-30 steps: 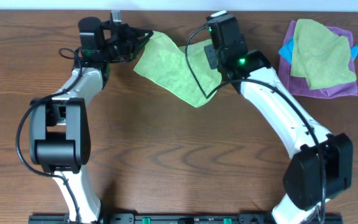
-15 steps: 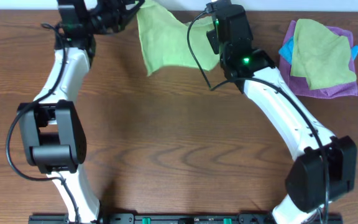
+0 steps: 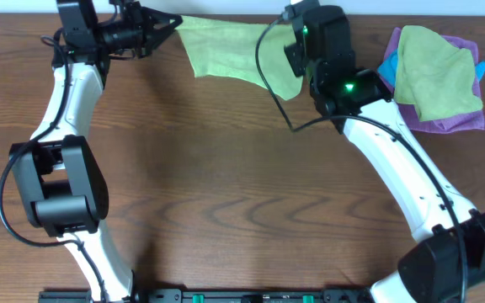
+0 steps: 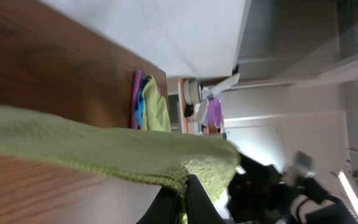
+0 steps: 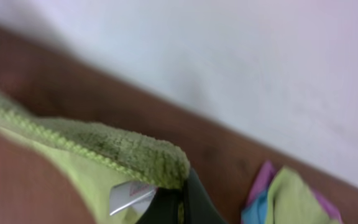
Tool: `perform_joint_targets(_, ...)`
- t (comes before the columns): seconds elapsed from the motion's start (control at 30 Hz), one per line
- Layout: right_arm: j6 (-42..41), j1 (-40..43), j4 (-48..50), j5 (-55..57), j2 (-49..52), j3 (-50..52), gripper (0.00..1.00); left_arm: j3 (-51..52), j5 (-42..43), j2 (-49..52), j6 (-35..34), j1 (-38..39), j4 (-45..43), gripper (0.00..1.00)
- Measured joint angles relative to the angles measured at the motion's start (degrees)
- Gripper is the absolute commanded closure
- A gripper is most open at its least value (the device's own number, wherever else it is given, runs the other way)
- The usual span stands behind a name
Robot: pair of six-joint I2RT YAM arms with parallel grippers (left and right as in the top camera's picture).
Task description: Fold the cloth
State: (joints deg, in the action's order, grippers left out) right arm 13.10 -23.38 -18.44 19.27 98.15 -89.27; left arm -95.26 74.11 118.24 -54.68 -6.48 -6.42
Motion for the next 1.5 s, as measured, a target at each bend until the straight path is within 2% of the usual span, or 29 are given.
perform_joint_targets(0.1, 0.44, 0.00, 5.66, -0.61, -0.20, 0.00, 0.99, -0.15, -0.70, 0.00, 0.57, -0.76, -0.02, 0.94)
perform_joint_targets(0.3, 0.66, 0.00, 3.58, -1.25, -0.26, 0.00, 0.99, -2.01, 0.63, 0.00, 0.74, -2.08, -0.79, 0.94)
perform_joint_targets(0.57, 0.85, 0.50, 8.48, -1.46, -0.31, 0.00, 0.99, -4.11, 1.01, 0.00, 0.63, -5.95, -2.84, 0.94)
perform_joint_targets(0.67, 0.81, 0.59, 7.26, -1.51, -0.39, 0.00, 0.99, -4.39, 2.80, 0.00, 0.55, -6.23, -3.06, 0.94)
perform_joint_targets(0.83, 0.76, -0.92, 0.00, -3.76, -0.48, 0.00, 0.98, -4.46, 8.39, 0.00, 0.59, -4.55, 0.48, 0.94)
perform_joint_targets(1.07, 0.79, -2.84, 0.55, -5.62, -0.48, 0.00, 0.98, -4.66, 13.77, 0.00, 2.54, -0.11, 9.38, 0.94)
perform_joint_targets(1.17, 0.92, -2.56, 3.82, -5.68, -0.48, 0.00, 0.99, -4.66, 14.03, 0.00, 3.98, 1.46, 9.07, 0.94)
perform_joint_targets(1.27, 1.81, -2.19, 12.74, -5.88, -0.28, 0.07, 0.99, -4.66, 13.81, 0.00, 4.85, 1.16, 7.45, 0.94)
perform_joint_targets(1.4, 2.58, -0.90, 23.47, -5.81, 0.22, 0.09, 0.99, -4.70, 13.79, 0.00, 5.29, -1.62, 7.30, 0.94)
perform_joint_targets(1.5, 2.82, -0.35, 25.73, -5.75, 0.37, 0.09, 0.99, -4.72, 14.08, 0.00, 5.44, -4.42, 7.26, 0.94)
